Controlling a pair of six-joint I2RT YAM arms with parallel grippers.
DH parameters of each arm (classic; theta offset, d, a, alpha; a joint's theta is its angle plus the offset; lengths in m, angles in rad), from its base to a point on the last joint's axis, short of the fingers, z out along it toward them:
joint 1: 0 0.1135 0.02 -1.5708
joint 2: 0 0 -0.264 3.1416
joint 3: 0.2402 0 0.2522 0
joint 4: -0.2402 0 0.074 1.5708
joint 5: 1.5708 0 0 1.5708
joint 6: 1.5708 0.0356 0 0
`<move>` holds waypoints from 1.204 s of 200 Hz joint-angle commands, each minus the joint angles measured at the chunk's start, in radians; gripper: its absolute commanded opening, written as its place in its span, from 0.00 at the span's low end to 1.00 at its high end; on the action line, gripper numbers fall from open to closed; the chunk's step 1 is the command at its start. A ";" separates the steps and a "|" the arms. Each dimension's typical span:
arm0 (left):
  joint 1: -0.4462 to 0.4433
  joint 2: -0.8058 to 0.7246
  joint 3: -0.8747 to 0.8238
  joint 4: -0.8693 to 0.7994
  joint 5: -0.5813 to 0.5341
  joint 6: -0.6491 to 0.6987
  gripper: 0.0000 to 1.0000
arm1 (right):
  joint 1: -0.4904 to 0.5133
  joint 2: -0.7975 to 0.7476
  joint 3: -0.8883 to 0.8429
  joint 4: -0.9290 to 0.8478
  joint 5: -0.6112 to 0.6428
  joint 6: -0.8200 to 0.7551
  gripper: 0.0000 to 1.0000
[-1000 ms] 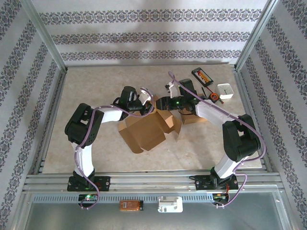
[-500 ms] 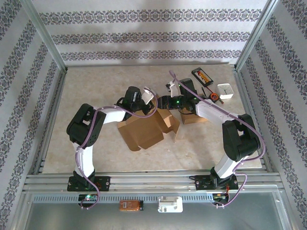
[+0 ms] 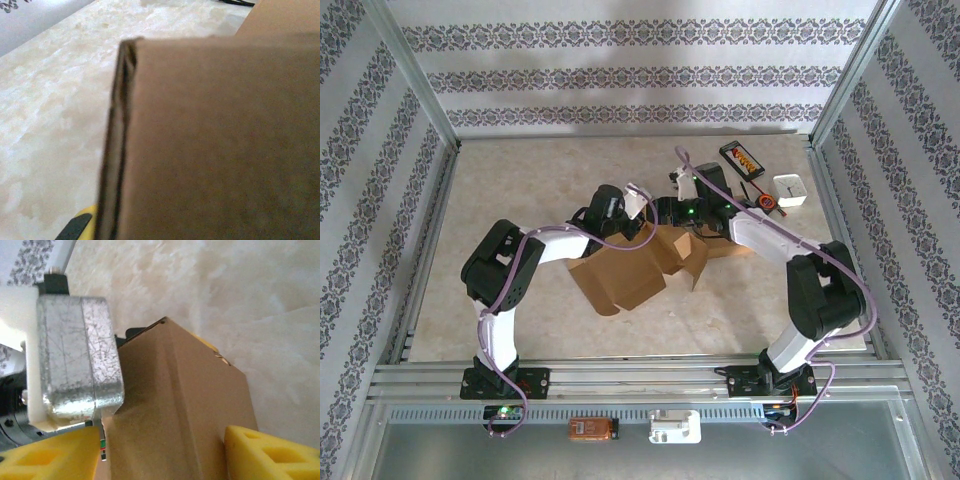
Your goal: Fold the paper box
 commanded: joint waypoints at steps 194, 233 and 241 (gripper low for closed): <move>-0.103 -0.699 -0.091 -0.705 -0.310 -0.632 0.78 | 0.193 -0.503 -0.173 -0.320 0.464 0.575 0.73; 0.056 -0.565 0.003 -0.637 0.064 -0.838 0.74 | 0.206 -0.437 -0.233 -0.223 0.534 0.664 0.75; 0.069 -0.534 0.014 -0.611 0.110 -0.843 0.74 | 0.204 -0.425 -0.248 -0.187 0.541 0.669 0.75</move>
